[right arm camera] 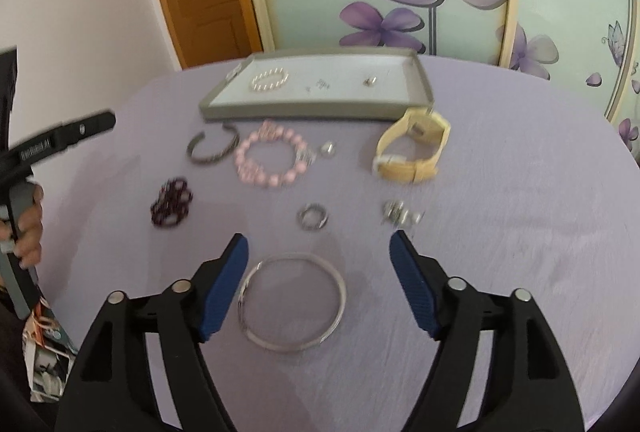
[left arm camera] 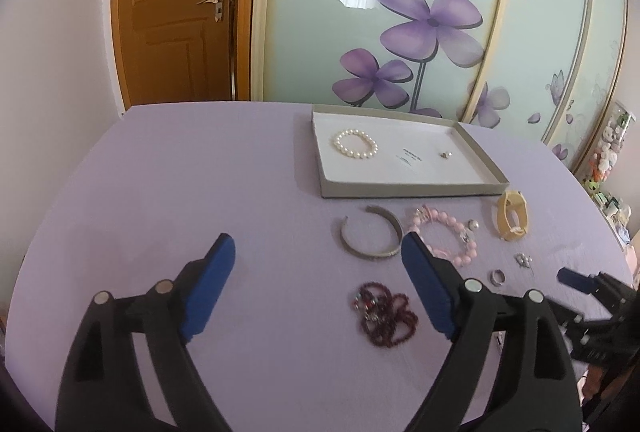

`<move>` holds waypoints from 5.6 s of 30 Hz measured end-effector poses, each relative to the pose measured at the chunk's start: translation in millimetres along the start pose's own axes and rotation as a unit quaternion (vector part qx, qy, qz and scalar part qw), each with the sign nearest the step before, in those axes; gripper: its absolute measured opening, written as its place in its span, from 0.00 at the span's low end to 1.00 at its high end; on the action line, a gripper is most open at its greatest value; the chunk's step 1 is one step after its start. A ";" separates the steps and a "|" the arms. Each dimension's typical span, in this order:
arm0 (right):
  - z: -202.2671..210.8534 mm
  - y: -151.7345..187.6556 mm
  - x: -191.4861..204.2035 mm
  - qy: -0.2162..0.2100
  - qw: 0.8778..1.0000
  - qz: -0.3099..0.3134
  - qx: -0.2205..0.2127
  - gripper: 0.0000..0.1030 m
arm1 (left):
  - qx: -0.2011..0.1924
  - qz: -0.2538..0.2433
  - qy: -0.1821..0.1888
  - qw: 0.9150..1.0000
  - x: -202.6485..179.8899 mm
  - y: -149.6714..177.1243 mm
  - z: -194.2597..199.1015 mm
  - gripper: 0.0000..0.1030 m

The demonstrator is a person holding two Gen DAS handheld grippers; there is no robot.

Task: Organize jewelry
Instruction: 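Lower the right tool onto the silver bangle and close on its rim, then grasp the dark red bead bracelet with the left tool while the right tool lifts the bangle, then carry the red bead bracelet and silver bangle into the tray and open both tools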

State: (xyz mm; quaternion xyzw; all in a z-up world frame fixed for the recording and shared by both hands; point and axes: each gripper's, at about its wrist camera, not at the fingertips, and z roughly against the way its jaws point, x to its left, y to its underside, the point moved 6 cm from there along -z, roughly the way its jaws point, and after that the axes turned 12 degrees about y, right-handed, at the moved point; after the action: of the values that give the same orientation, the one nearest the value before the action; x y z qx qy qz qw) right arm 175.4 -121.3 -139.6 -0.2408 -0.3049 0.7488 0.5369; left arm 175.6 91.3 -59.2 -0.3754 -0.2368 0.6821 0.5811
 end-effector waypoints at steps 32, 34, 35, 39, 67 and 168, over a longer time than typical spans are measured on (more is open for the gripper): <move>-20.1 34.8 29.3 0.050 0.998 0.031 0.024 0.73 | 0.033 0.002 -0.004 0.999 1.0 26.2 -14.7 0.84; -20.8 34.5 28.8 0.048 0.998 0.029 0.024 0.73 | 0.034 0.001 -0.004 0.999 0.0 26.8 -15.2 0.84; -20.7 34.6 29.0 0.048 0.998 0.031 0.023 0.72 | 0.035 0.001 -0.004 0.999 -0.5 27.2 -15.3 0.84; -20.6 34.6 29.2 0.048 0.998 0.033 0.021 0.72 | 0.039 -0.004 -0.002 0.999 -4.5 29.7 -16.7 0.84; -8.2 23.4 -17.3 0.054 0.998 -0.019 0.011 0.72 | 0.116 -0.045 -0.003 0.992 -49.6 68.2 -75.8 0.57; -121.6 -190.1 -43.7 0.080 0.996 -0.004 -0.040 0.72 | -0.052 0.000 0.008 0.999 -27.1 -200.5 -137.2 0.55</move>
State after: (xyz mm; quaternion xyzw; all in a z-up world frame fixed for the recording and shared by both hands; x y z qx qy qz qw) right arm 397.4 -93.7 -87.1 -0.3200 -0.2920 0.7123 0.5523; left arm 408.1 92.0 16.3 -0.4106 -0.2675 0.6660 0.5624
